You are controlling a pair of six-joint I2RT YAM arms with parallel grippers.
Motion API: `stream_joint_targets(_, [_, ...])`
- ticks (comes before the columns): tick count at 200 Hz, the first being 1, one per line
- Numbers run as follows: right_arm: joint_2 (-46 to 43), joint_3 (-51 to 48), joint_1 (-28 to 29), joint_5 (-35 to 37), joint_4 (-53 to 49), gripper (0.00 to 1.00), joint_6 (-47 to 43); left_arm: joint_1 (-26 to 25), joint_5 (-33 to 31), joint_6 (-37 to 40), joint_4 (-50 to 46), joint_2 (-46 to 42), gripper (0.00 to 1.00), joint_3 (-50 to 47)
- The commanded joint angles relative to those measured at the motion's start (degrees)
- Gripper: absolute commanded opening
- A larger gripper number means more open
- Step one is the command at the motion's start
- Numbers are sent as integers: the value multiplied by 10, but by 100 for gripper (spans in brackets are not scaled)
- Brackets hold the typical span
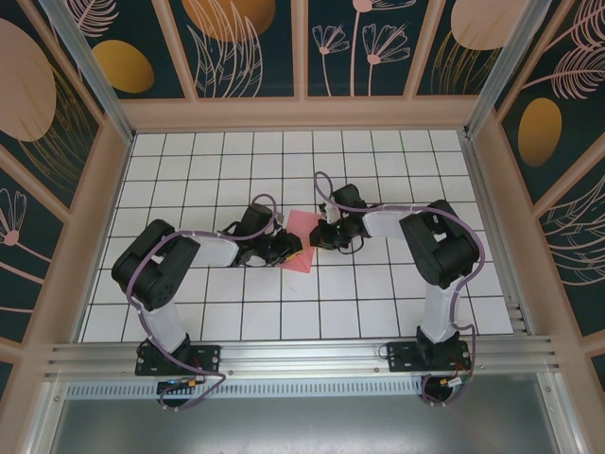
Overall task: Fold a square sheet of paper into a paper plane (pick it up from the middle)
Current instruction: Fold the triangle a second time at the center of the table.
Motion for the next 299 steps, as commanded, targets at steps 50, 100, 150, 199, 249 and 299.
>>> stream_joint_targets(50, [16,11,2,18,-21,10,-18,-1,9,13,26,-29,24,11])
stream_joint_targets(100, [17,11,2,18,-21,10,-19,-2,14,5,36,-4,24,12])
stream_joint_targets(150, [19,11,2,20,-21,10,-19,-1,2,10,23,5,24,11])
stream_joint_targets(199, [20,11,2,24,-24,10,-17,-2,-6,17,12,15,24,7])
stream_joint_targets(249, [22,11,2,28,-24,10,-15,-2,-10,18,11,21,24,5])
stream_joint_targets(299, [25,12,2,33,-27,10,-16,-2,-16,16,9,23,24,0])
